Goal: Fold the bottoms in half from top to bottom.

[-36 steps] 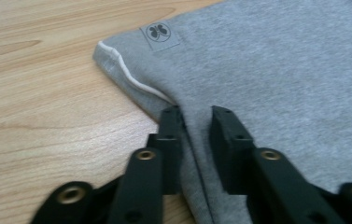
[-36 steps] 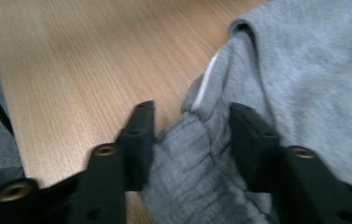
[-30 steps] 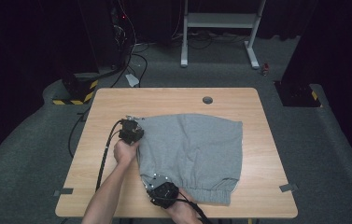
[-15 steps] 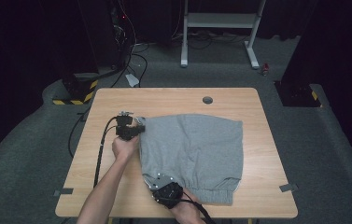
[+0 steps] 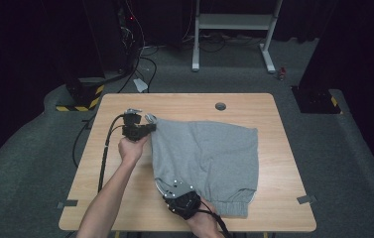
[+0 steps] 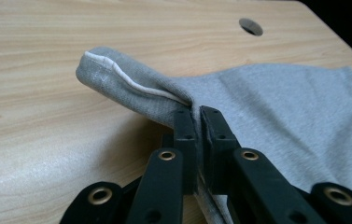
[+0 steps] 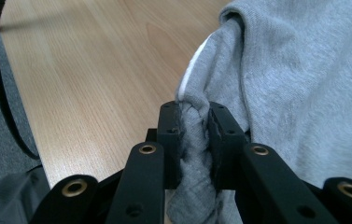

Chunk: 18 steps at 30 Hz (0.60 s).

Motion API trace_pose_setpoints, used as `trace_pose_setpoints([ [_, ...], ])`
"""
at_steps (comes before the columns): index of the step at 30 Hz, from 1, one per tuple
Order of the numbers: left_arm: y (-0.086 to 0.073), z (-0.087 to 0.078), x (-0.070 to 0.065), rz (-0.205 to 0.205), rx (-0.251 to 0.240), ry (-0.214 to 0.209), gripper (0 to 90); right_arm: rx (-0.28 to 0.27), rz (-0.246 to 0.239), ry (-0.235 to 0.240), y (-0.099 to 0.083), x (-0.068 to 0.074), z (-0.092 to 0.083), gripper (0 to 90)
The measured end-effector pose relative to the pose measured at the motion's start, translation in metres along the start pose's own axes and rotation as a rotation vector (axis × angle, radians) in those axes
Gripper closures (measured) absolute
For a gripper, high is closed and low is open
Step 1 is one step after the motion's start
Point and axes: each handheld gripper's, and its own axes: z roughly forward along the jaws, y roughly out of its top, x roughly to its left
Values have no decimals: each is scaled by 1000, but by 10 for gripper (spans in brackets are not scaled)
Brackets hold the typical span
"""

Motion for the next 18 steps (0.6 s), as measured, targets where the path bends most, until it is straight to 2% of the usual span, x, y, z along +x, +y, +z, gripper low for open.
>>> trace_pose_setpoints([
  [1,1,-2,1,-12,-9,-7,855,-7,-2,4,2,-2,-3,768],
  [6,3,-10,5,-14,-17,-6,855,-11,-7,4,7,-3,-8,769],
  [10,6,-18,9,-41,-44,-11,856,-19,0,23,15,-4,-13,770],
  [14,13,-30,11,-14,-44,6,856,-31,-7,43,22,-4,-14,770],
  [18,22,-45,14,-8,-58,18,856,-42,-7,71,35,-4,-16,771],
])
